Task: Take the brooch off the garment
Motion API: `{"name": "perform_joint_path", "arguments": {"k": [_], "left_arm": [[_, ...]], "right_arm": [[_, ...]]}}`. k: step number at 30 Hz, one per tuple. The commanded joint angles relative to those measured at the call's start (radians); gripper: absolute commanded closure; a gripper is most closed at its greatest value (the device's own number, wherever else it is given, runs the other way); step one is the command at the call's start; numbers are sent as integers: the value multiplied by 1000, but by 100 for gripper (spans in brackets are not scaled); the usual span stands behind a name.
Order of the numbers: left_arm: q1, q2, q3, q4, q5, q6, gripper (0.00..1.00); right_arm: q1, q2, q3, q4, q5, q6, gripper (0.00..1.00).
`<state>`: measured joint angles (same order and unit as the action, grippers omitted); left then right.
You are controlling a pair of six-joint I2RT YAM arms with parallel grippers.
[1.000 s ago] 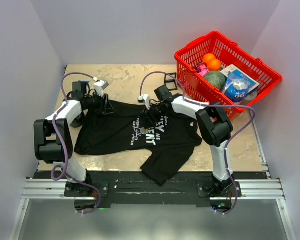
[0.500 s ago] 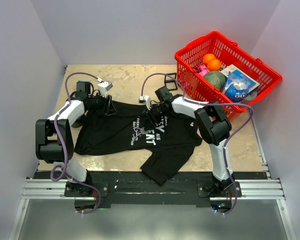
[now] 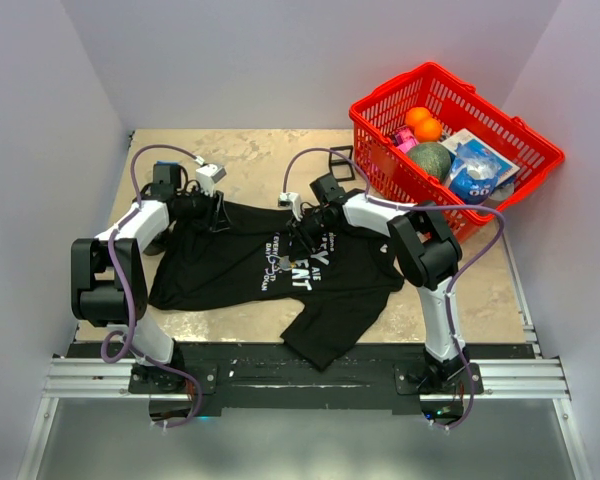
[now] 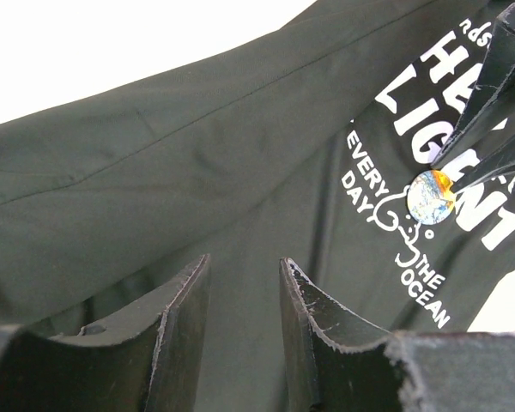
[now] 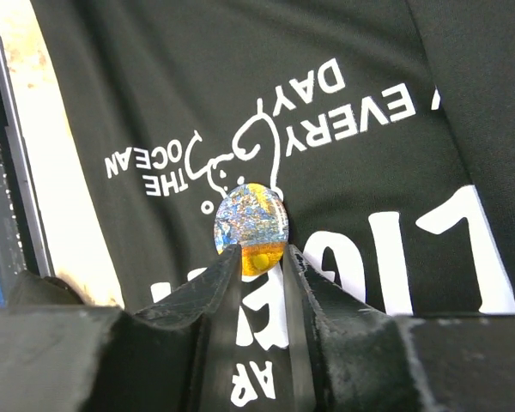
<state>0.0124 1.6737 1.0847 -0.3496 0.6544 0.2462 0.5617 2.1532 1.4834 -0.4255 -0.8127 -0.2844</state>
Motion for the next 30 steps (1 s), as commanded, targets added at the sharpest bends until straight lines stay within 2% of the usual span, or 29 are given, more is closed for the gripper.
{"name": "perform_joint_path", "arguments": {"k": [1, 4, 11, 13, 14, 18, 20, 24, 30], "left_arm": [[-3, -46, 24, 12, 1, 24, 58], [-3, -48, 12, 17, 16, 21, 58], [-110, -39, -17, 0, 117, 36, 57], [-141, -37, -29, 6, 139, 27, 57], [-172, -37, -43, 12, 139, 18, 56], [-235, -22, -66, 43, 146, -45, 52], [-250, -5, -77, 66, 159, -91, 50], [-253, 61, -65, 77, 253, -146, 50], [-264, 170, -11, 52, 284, -182, 51]], "right_arm": [[-2, -7, 25, 13, -45, 40, 71], [1, -10, 26, 21, -34, 50, 71], [20, -4, 3, 37, 59, 76, 74], [18, -1, -2, 44, 81, 89, 81], [20, 0, 0, 47, 86, 90, 87], [18, -3, 21, 51, 70, 109, 93], [17, -12, 31, 59, 43, 131, 100], [10, -32, 25, 82, -34, 165, 100], [10, -35, -9, 111, -39, 189, 100]]}}
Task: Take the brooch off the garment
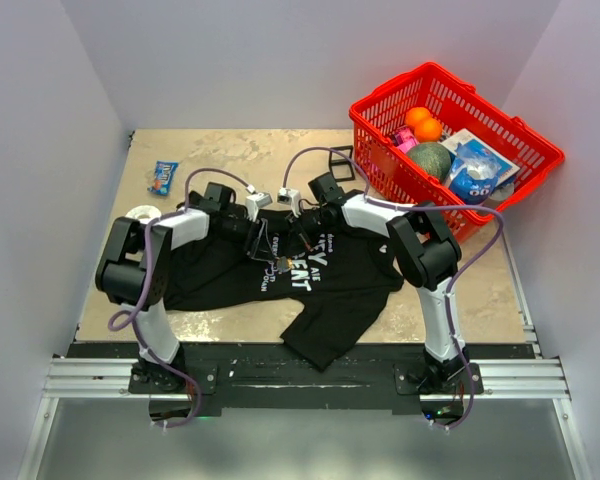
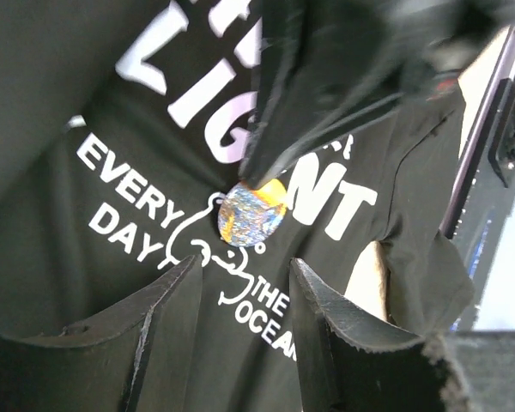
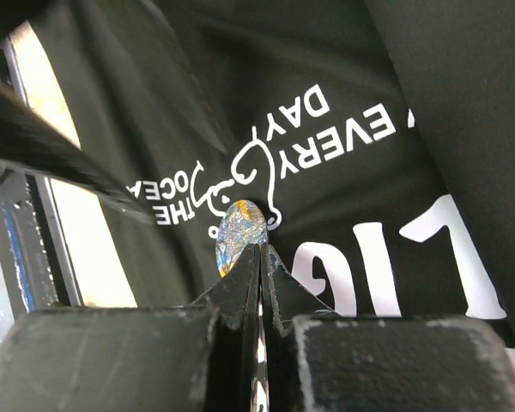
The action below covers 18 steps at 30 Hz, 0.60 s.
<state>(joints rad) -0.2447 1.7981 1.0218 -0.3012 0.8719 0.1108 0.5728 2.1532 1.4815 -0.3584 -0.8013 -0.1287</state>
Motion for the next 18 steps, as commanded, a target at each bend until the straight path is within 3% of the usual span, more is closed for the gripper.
{"name": "perform_joint_path", "arguments": {"k": [1, 18], "left_arm": [[-7, 58, 64, -4, 73, -48, 51], [-7, 234, 149, 11, 179, -85, 54]], "right_arm": [[-1, -32, -7, 41, -49, 31, 100], [-7, -16, -13, 21, 16, -12, 100]]}}
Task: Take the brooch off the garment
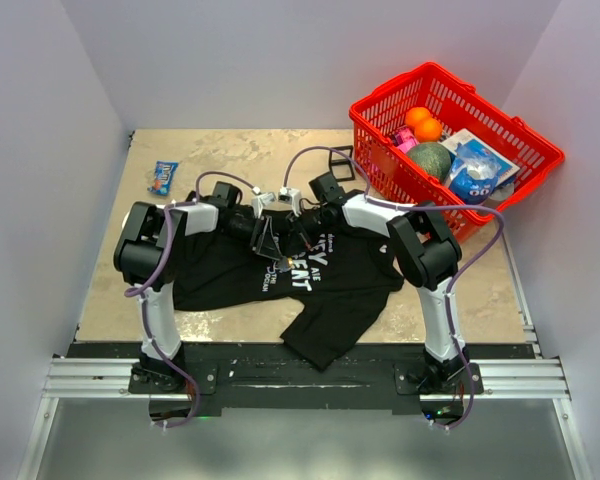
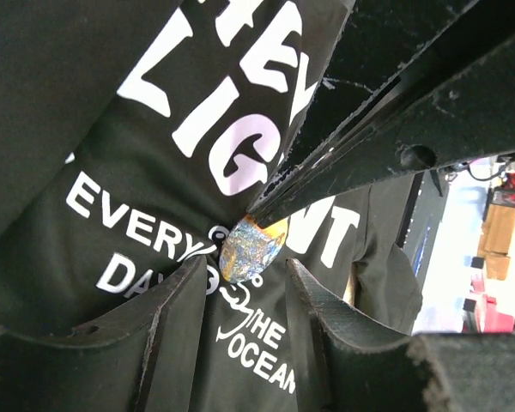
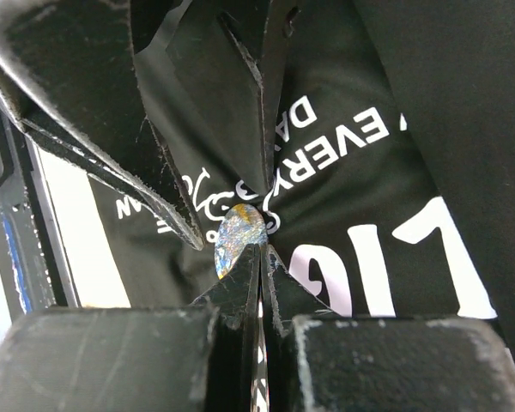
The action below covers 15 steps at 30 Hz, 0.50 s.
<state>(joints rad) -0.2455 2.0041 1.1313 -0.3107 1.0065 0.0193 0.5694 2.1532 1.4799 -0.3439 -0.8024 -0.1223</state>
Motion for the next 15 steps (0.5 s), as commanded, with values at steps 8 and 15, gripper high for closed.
{"name": "perform_joint_path", "arguments": {"k": [8, 15], "left_arm": [[20, -19, 55, -95, -14, 99, 56], [103, -99, -18, -145, -57, 162, 57]], "right_arm": [[-34, -7, -21, -23, -18, -49, 77], [-36, 11, -27, 11, -106, 1, 68]]}}
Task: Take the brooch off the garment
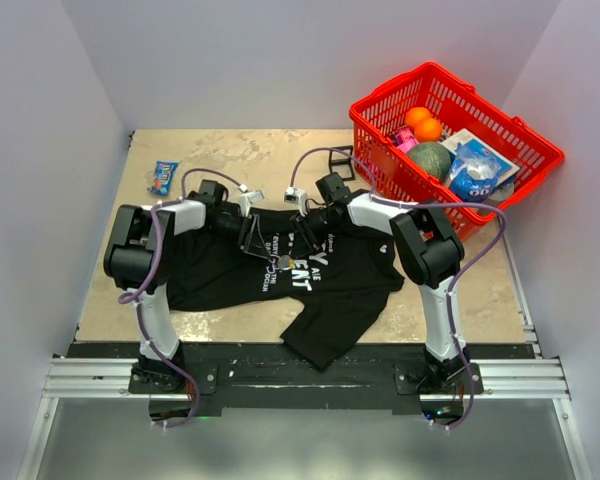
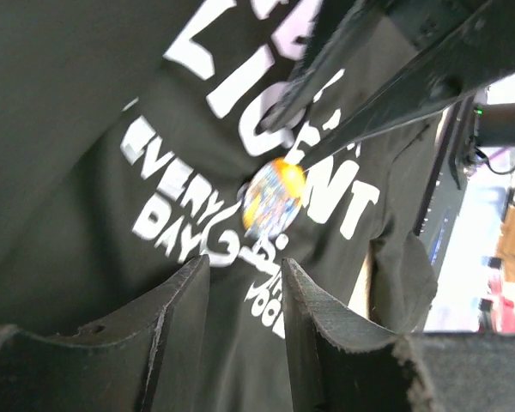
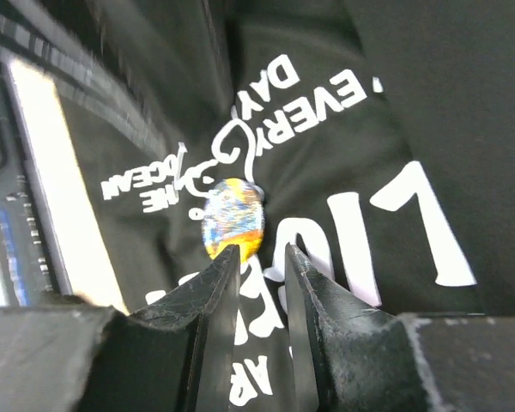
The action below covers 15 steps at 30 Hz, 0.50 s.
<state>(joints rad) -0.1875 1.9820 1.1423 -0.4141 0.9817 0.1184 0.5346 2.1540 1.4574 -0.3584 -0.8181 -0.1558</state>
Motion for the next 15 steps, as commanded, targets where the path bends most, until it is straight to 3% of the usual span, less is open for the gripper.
{"name": "perform_joint_path", "arguments": {"k": [1, 15], "left_arm": [[45, -83, -33, -43, -32, 61, 57], [23, -129, -81, -17, -49, 41, 57]], "right_arm": [[-1, 15, -5, 39, -99, 44, 68], [5, 61, 18, 58, -127, 81, 73]]}}
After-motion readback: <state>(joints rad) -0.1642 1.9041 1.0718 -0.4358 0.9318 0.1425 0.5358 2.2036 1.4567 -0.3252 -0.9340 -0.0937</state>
